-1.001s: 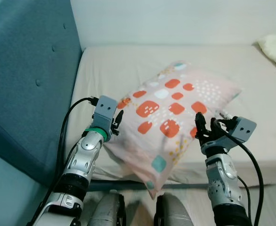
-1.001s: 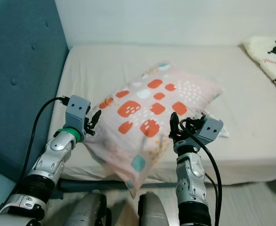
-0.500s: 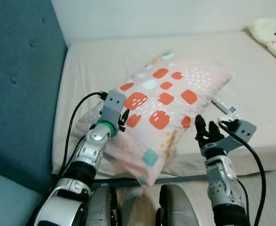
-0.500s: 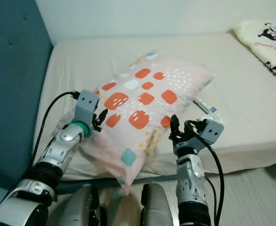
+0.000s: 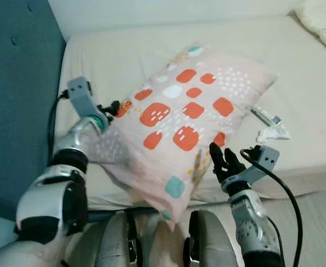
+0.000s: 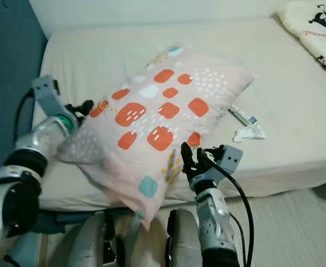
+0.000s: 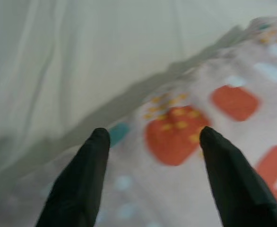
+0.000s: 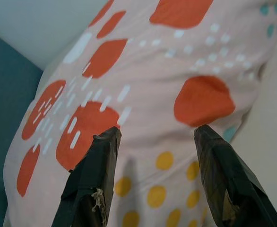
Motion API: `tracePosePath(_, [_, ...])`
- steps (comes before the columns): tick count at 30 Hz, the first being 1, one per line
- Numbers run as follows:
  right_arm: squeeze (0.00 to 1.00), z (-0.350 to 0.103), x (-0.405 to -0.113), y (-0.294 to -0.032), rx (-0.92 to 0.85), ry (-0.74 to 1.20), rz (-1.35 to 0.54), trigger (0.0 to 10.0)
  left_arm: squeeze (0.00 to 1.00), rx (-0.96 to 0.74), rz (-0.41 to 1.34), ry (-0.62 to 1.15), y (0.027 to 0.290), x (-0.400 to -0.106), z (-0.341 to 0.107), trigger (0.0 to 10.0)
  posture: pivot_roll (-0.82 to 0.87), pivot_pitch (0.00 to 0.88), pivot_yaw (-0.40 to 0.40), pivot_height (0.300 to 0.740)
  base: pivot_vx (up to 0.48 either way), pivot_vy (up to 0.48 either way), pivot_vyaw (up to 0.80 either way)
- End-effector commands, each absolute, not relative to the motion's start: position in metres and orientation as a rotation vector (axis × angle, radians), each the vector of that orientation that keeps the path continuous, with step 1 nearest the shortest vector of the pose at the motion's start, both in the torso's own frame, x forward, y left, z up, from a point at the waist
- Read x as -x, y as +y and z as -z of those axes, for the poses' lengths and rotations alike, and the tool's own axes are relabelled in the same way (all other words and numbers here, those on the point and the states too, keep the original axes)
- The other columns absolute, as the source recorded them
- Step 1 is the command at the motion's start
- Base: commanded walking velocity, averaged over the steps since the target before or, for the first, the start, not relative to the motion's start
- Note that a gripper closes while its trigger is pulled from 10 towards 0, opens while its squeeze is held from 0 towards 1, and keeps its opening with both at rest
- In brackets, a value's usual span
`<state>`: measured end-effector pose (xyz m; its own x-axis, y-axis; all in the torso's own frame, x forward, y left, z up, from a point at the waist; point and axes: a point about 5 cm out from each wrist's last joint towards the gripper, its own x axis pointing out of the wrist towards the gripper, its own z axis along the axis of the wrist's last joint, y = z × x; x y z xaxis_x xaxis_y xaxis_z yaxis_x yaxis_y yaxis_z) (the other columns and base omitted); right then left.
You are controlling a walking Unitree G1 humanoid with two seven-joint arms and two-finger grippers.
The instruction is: Clean up the room
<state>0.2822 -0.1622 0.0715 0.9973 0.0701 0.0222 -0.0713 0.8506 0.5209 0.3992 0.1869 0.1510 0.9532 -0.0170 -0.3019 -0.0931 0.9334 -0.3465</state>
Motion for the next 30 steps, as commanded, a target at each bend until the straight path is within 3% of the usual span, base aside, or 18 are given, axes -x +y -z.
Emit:
tracePosePath(1, [0.0,-0.069,-0.278,-0.16,-0.56,0.015,-0.077,10.0,1.0,0.362,-0.051,0.396,0.186,-0.392,-0.131,10.0,0.0,0.163,0.069,0.625,0.0,0.0,0.0])
tracePosePath(8, [0.0,-0.066,-0.268,-0.158,-0.569,0.032,-0.069,10.0,1.0,0.476,-0.093,0.579,0.177,-0.371,-0.087,10.0,-0.01,0.206,0.069,0.625,0.0,0.0,0.0])
tracePosePath(14, [0.0,-0.063,-0.263,-0.156,-0.571,0.049,-0.071,10.0,1.0,0.524,-0.09,0.602,0.174,-0.367,-0.079,10.0,0.0,0.214,0.066,0.625,0.0,0.0,0.0])
tracePosePath(17, [0.0,-0.063,-0.263,-0.155,-0.57,0.057,-0.076,10.0,1.0,0.568,-0.009,0.63,0.16,-0.363,-0.073,10.0,0.0,0.221,0.064,0.625,0.0,0.0,0.0])
tracePosePath(18, [0.0,-0.064,-0.264,-0.155,-0.57,0.057,-0.078,10.0,0.02,0.622,0.047,0.635,0.149,-0.362,-0.071,10.0,-0.01,0.228,0.062,0.625,0.0,0.0,0.0])
tracePosePath(23, [0.0,-0.067,-0.266,-0.153,-0.57,0.056,-0.086,10.0,0.0,0.825,0.212,0.614,0.116,-0.36,-0.073,10.0,-0.02,0.235,0.062,0.625,0.0,0.0,0.0])
tracePosePath(30, [0.0,-0.067,-0.261,-0.154,-0.564,0.065,-0.089,10.0,0.0,0.983,0.364,0.5,0.082,-0.367,-0.096,10.0,-0.04,0.241,0.059,0.625,0.0,0.0,0.0])
